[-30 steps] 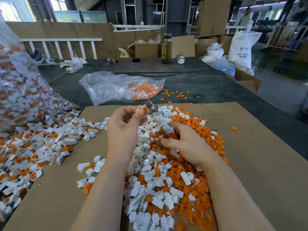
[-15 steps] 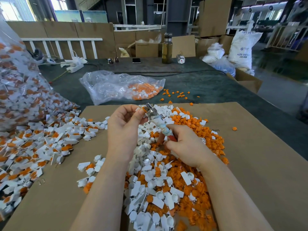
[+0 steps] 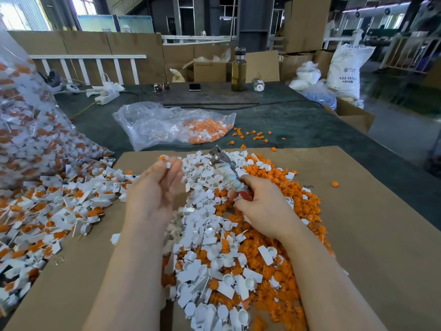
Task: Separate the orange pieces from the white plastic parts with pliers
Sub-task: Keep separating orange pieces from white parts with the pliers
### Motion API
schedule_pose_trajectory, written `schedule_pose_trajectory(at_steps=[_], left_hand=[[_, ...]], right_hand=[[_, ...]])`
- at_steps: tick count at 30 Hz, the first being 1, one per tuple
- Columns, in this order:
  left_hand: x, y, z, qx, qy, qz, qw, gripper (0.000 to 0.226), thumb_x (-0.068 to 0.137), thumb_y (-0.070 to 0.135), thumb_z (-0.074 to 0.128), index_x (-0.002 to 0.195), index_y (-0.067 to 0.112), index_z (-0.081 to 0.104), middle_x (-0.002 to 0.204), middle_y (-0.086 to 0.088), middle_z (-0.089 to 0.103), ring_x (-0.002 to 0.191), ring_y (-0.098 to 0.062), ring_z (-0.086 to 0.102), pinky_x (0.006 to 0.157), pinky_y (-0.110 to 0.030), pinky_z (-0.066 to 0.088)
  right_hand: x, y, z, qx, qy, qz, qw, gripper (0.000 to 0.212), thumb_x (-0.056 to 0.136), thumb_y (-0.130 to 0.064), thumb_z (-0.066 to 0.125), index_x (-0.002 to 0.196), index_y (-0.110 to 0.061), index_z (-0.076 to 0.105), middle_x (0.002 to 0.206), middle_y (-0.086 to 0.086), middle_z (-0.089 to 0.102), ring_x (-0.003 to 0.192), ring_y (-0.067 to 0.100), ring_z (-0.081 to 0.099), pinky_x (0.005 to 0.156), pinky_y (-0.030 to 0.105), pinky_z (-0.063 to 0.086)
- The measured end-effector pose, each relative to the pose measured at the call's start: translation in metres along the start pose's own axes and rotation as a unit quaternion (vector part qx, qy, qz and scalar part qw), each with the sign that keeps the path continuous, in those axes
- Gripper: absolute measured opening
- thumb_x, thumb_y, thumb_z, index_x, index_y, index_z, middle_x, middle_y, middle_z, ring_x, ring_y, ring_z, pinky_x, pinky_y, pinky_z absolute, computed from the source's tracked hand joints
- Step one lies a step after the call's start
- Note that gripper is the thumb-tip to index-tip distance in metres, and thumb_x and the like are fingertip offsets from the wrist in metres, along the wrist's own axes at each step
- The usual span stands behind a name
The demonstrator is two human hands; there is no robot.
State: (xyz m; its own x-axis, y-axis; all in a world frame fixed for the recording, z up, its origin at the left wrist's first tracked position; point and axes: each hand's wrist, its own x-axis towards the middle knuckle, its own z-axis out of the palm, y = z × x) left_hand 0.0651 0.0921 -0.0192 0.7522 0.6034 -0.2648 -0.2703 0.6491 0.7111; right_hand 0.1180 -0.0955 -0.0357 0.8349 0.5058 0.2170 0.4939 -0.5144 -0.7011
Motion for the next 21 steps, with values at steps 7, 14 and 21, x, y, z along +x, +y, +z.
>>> schedule_pose_trajectory(at_steps=[7,14,21], left_hand=[[0.017,0.025,-0.034,-0.324,0.098,-0.011,0.941,0.027,0.103,0.004,0.045,0.129,0.001,0.051,0.086,-0.014,0.077,0.077,-0.017,0.076,0.063,-0.029,0.061],[0.021,0.03,-0.045,-0.456,0.128,0.04,0.88,0.032,0.102,0.004,0.044,0.131,-0.006,0.052,0.098,-0.024,0.073,0.092,-0.03,0.074,0.066,-0.04,0.061],[0.015,0.026,-0.032,-0.203,0.089,0.039,0.974,0.014,0.096,0.015,0.061,0.109,0.011,0.064,0.094,-0.004,0.076,0.075,-0.009,0.073,0.067,-0.023,0.059]], right_hand=[[0.003,0.009,0.0,-0.03,0.046,0.017,0.998,0.004,0.089,-0.021,0.057,0.087,-0.02,0.059,0.076,-0.008,0.058,0.067,0.009,0.052,0.055,0.028,0.039],[0.005,0.012,0.0,-0.036,0.076,0.058,0.995,0.015,0.088,-0.019,0.055,0.074,-0.025,0.051,0.075,-0.006,0.06,0.061,0.012,0.052,0.051,0.025,0.033],[0.005,0.011,-0.002,-0.024,0.105,0.071,0.992,0.01,0.089,-0.019,0.055,0.08,-0.021,0.058,0.074,-0.005,0.061,0.064,0.017,0.059,0.051,0.029,0.04]])
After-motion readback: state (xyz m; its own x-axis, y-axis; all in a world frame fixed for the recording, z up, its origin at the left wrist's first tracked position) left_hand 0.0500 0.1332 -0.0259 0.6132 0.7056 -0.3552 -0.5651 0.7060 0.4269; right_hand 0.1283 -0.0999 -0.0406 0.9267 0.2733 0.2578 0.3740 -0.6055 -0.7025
